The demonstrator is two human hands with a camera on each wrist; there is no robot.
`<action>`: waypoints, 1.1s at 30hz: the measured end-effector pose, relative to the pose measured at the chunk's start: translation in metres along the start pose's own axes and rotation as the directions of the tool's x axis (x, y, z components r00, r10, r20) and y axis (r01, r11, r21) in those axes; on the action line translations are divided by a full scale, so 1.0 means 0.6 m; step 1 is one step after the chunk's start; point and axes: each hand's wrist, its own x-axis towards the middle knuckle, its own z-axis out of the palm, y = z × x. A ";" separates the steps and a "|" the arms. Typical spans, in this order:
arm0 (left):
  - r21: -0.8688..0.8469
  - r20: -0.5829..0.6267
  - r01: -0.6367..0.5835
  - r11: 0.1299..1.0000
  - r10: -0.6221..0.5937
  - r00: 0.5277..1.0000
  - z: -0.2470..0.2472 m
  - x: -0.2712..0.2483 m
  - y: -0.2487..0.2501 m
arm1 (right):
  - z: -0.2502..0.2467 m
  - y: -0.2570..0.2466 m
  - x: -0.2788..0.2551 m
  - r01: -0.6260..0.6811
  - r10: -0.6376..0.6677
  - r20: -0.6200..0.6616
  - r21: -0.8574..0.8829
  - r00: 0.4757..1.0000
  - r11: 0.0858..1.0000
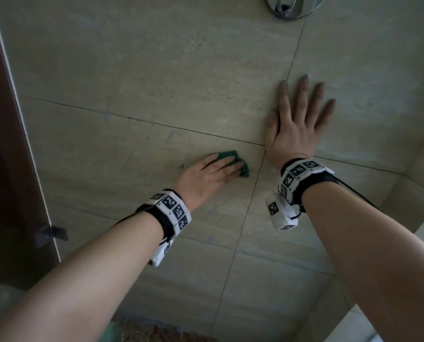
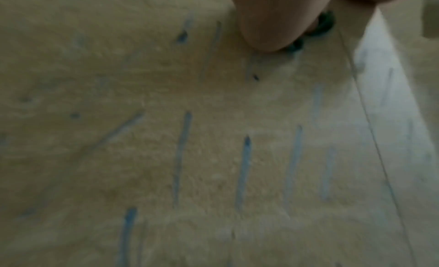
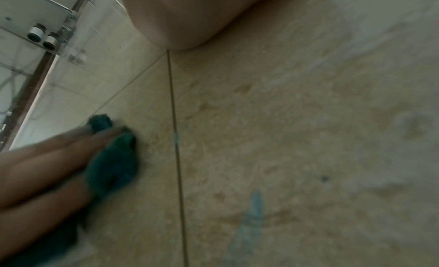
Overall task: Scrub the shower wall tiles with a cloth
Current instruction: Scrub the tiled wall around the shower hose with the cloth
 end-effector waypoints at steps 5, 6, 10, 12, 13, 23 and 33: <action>-0.107 0.044 0.515 0.851 -0.513 0.857 -0.019 -0.011 -0.046 | 0.002 0.002 0.000 0.005 -0.005 -0.019 0.011 1.000 1.000; -0.152 0.104 0.604 0.782 -0.595 0.797 -0.019 -0.019 -0.046 | 0.002 0.003 0.001 0.001 -0.001 -0.013 0.005 1.000 1.000; -0.263 0.177 0.826 0.499 -0.817 0.550 -0.021 -0.015 -0.031 | 0.000 0.001 0.000 -0.002 0.002 0.001 0.009 1.000 1.000; -0.293 0.116 0.834 0.468 -0.848 0.517 -0.019 0.001 -0.018 | -0.001 0.000 -0.001 -0.006 0.006 0.011 0.014 1.000 1.000; -0.309 0.093 0.821 0.480 -0.844 0.528 -0.016 0.007 -0.011 | -0.001 0.000 0.000 -0.006 0.006 0.014 0.014 1.000 1.000; -0.147 0.134 0.594 0.791 -0.579 0.804 -0.008 -0.043 -0.067 | 0.004 0.003 -0.001 0.011 -0.011 -0.007 0.017 1.000 1.000; -0.383 0.074 0.686 0.618 -0.720 0.690 -0.011 0.007 -0.009 | -0.003 0.001 -0.002 -0.010 0.010 0.058 0.004 0.998 1.000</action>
